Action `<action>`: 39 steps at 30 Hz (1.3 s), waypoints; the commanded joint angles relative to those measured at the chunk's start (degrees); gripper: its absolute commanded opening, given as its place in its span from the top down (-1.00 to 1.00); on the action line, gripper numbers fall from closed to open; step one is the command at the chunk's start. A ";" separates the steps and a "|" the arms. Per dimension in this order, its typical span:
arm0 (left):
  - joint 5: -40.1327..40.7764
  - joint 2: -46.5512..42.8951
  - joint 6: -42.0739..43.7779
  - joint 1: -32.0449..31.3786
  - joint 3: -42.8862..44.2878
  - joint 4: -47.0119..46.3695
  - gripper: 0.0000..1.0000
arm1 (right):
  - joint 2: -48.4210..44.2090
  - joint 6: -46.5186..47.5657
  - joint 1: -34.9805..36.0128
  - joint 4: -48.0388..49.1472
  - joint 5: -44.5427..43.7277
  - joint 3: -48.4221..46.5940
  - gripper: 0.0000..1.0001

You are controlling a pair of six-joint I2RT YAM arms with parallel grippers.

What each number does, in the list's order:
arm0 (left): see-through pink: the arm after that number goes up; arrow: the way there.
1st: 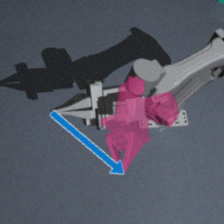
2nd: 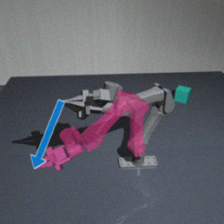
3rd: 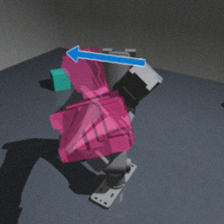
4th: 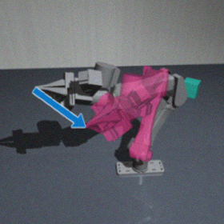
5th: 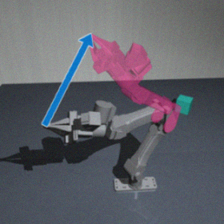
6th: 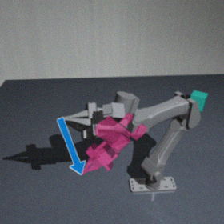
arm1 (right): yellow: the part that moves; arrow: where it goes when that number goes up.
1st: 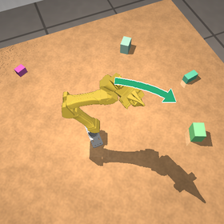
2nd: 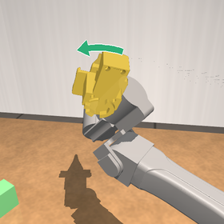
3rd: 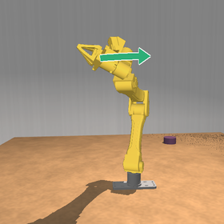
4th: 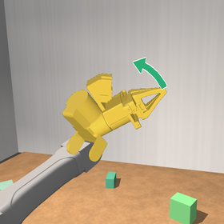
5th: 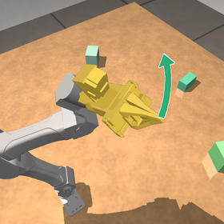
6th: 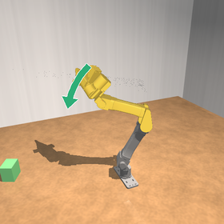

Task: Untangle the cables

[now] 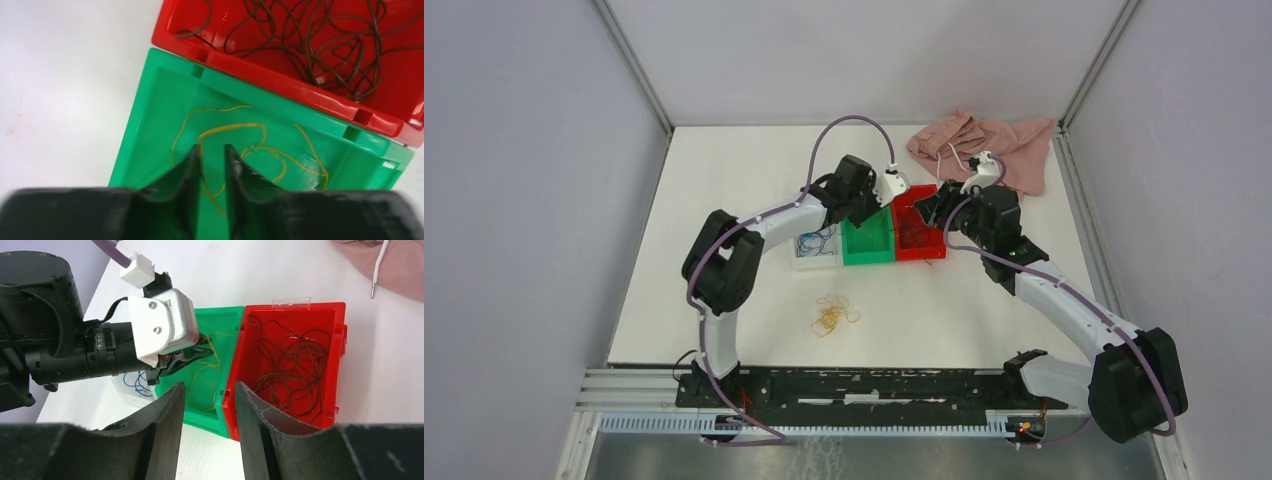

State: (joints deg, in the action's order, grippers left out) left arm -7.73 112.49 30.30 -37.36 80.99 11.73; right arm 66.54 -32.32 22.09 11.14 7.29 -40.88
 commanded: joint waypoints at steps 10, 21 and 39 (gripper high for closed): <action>-13.27 -5.85 2.24 3.61 4.14 9.38 -0.64 | -1.82 -1.16 -1.19 1.63 0.62 -0.43 0.05; -28.20 -13.74 -0.34 11.88 10.38 23.60 -0.79 | 6.84 -1.89 -1.07 2.88 5.51 -5.85 0.11; -35.95 -49.71 24.15 19.79 -21.44 33.61 -0.77 | 18.04 24.05 24.77 -18.68 15.25 -16.96 -0.04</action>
State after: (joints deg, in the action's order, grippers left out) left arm -40.91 67.20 48.60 -17.67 64.29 46.59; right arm 81.03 -17.80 44.64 2.09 19.66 -52.62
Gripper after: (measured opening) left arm 0.895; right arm 0.517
